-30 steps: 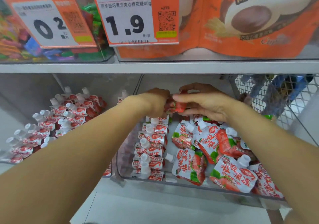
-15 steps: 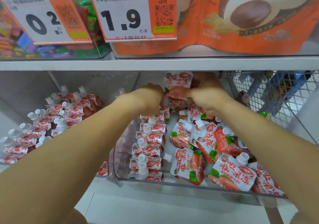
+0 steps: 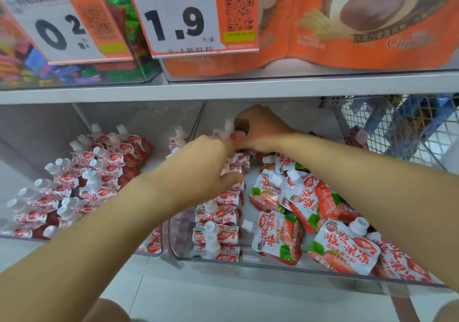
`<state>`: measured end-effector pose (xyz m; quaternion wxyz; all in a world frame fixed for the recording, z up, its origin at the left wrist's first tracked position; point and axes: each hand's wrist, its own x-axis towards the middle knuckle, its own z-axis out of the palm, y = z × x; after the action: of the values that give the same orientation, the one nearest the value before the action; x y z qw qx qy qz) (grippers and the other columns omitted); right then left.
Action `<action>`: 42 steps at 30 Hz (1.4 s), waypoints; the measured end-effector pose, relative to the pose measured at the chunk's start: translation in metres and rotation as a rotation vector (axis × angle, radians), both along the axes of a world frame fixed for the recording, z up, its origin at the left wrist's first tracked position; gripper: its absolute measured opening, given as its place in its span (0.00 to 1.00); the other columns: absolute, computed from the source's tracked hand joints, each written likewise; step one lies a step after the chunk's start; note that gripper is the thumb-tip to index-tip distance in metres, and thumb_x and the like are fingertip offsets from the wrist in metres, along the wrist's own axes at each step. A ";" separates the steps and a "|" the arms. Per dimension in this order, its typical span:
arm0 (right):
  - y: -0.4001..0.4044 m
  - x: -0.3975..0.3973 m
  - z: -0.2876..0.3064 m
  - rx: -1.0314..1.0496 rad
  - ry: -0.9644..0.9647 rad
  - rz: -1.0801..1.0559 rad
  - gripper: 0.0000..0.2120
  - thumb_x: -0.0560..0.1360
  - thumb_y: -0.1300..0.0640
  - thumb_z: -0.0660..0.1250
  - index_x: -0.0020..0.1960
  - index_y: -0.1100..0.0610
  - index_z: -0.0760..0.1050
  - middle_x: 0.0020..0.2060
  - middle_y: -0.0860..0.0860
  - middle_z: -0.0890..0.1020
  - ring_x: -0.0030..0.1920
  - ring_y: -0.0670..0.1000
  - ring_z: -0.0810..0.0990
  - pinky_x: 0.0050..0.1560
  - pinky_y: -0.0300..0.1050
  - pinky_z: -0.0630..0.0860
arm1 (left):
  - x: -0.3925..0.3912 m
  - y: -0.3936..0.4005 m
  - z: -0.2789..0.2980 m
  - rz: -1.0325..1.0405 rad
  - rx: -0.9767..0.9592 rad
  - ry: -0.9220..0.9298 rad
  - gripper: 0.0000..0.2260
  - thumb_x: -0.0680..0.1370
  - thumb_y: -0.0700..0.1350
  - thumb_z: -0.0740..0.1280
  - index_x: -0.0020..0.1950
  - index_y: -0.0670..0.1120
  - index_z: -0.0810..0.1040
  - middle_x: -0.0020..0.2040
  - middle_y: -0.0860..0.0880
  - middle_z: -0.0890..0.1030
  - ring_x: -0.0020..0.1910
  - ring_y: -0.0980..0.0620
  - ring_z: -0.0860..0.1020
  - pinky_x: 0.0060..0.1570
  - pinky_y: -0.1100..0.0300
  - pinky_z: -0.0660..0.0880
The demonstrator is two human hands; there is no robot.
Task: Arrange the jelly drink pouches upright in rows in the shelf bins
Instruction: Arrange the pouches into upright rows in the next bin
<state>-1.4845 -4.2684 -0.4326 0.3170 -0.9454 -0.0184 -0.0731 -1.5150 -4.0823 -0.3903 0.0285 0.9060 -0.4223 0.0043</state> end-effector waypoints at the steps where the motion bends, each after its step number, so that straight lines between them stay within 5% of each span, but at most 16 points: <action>1: -0.001 0.003 -0.001 -0.030 0.029 0.027 0.14 0.70 0.44 0.75 0.45 0.54 0.81 0.40 0.45 0.83 0.42 0.45 0.82 0.42 0.43 0.77 | -0.005 0.009 -0.005 -0.024 -0.097 -0.052 0.17 0.74 0.54 0.71 0.58 0.45 0.78 0.54 0.47 0.78 0.53 0.47 0.75 0.54 0.57 0.72; 5: -0.003 0.013 0.000 -0.228 0.116 0.120 0.17 0.74 0.48 0.73 0.60 0.51 0.77 0.51 0.49 0.84 0.49 0.50 0.82 0.54 0.48 0.79 | -0.010 0.027 -0.014 0.172 -0.397 -0.098 0.21 0.72 0.42 0.71 0.65 0.46 0.74 0.64 0.46 0.72 0.61 0.47 0.71 0.60 0.63 0.65; 9: 0.009 0.029 -0.004 -0.550 0.141 0.208 0.09 0.77 0.54 0.68 0.57 0.50 0.76 0.53 0.51 0.81 0.49 0.54 0.79 0.43 0.44 0.74 | -0.011 0.027 -0.015 0.319 -0.495 0.021 0.24 0.73 0.37 0.68 0.69 0.46 0.70 0.65 0.47 0.74 0.60 0.47 0.74 0.56 0.63 0.67; 11: 0.015 0.034 -0.003 -0.582 0.181 0.231 0.13 0.77 0.59 0.67 0.61 0.49 0.75 0.57 0.50 0.79 0.49 0.53 0.77 0.41 0.42 0.70 | -0.012 0.028 -0.013 0.357 -0.577 0.056 0.21 0.72 0.33 0.65 0.65 0.44 0.73 0.62 0.45 0.77 0.58 0.44 0.75 0.53 0.59 0.68; 16: 0.017 0.038 0.018 -0.590 0.296 0.331 0.17 0.78 0.58 0.68 0.66 0.52 0.75 0.62 0.50 0.77 0.58 0.54 0.77 0.55 0.45 0.74 | -0.015 0.028 -0.010 0.394 -0.595 0.089 0.17 0.75 0.35 0.61 0.63 0.45 0.73 0.59 0.42 0.80 0.49 0.39 0.79 0.47 0.48 0.78; 19: 0.018 0.036 0.018 -0.589 0.345 0.321 0.17 0.76 0.62 0.66 0.64 0.54 0.76 0.61 0.52 0.78 0.54 0.52 0.75 0.51 0.44 0.73 | -0.014 0.028 -0.011 0.409 -0.606 0.102 0.17 0.73 0.34 0.61 0.60 0.44 0.74 0.55 0.41 0.81 0.45 0.38 0.79 0.44 0.45 0.78; 24: 0.008 0.007 0.037 -0.433 0.204 0.152 0.20 0.78 0.60 0.64 0.69 0.52 0.72 0.63 0.52 0.78 0.57 0.51 0.77 0.60 0.45 0.75 | -0.014 0.028 -0.010 0.425 -0.602 0.135 0.21 0.72 0.34 0.62 0.64 0.47 0.73 0.57 0.42 0.81 0.45 0.39 0.79 0.45 0.47 0.78; 26: 0.006 -0.011 0.039 -0.352 0.168 -0.001 0.15 0.78 0.57 0.65 0.64 0.50 0.73 0.54 0.52 0.82 0.48 0.50 0.80 0.52 0.44 0.78 | -0.014 0.028 -0.011 0.425 -0.601 0.145 0.22 0.73 0.35 0.62 0.65 0.48 0.72 0.57 0.41 0.81 0.45 0.39 0.79 0.45 0.47 0.78; 29: 0.017 -0.029 0.030 -0.255 0.430 -0.078 0.15 0.81 0.44 0.61 0.56 0.56 0.74 0.41 0.56 0.86 0.36 0.52 0.86 0.45 0.50 0.83 | -0.014 0.028 -0.011 0.423 -0.609 0.151 0.22 0.72 0.34 0.61 0.66 0.47 0.71 0.58 0.41 0.81 0.44 0.39 0.80 0.44 0.47 0.79; 31: 0.022 -0.026 0.023 -0.149 0.506 -0.103 0.22 0.80 0.40 0.59 0.53 0.58 0.76 0.44 0.58 0.86 0.38 0.53 0.87 0.44 0.50 0.84 | -0.014 0.029 -0.011 0.423 -0.618 0.162 0.23 0.73 0.35 0.61 0.68 0.48 0.71 0.59 0.42 0.80 0.43 0.40 0.80 0.44 0.47 0.79; 34: 0.032 -0.017 0.009 0.139 0.426 -0.215 0.21 0.78 0.40 0.64 0.57 0.57 0.75 0.48 0.54 0.84 0.42 0.52 0.86 0.43 0.47 0.85 | -0.015 0.031 -0.012 0.422 -0.636 0.179 0.24 0.74 0.35 0.61 0.68 0.49 0.70 0.58 0.42 0.81 0.42 0.41 0.79 0.40 0.52 0.77; 37: 0.038 -0.018 0.005 0.210 0.406 -0.237 0.25 0.74 0.39 0.67 0.62 0.57 0.71 0.49 0.53 0.84 0.46 0.54 0.85 0.45 0.53 0.85 | -0.014 0.031 -0.013 0.421 -0.648 0.176 0.26 0.73 0.34 0.61 0.70 0.49 0.69 0.61 0.43 0.80 0.47 0.41 0.80 0.41 0.56 0.75; 42: 0.033 -0.033 0.013 0.595 0.592 -0.185 0.11 0.80 0.52 0.66 0.60 0.54 0.74 0.53 0.52 0.84 0.52 0.53 0.84 0.58 0.52 0.81 | -0.013 0.030 -0.015 0.426 -0.666 0.175 0.26 0.73 0.34 0.62 0.70 0.48 0.69 0.61 0.43 0.80 0.58 0.42 0.77 0.51 0.53 0.76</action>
<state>-1.5178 -4.2350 -0.4194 0.5594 -0.7907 0.1802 0.1713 -1.5284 -4.0523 -0.4053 0.3546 0.9114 -0.1967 0.0696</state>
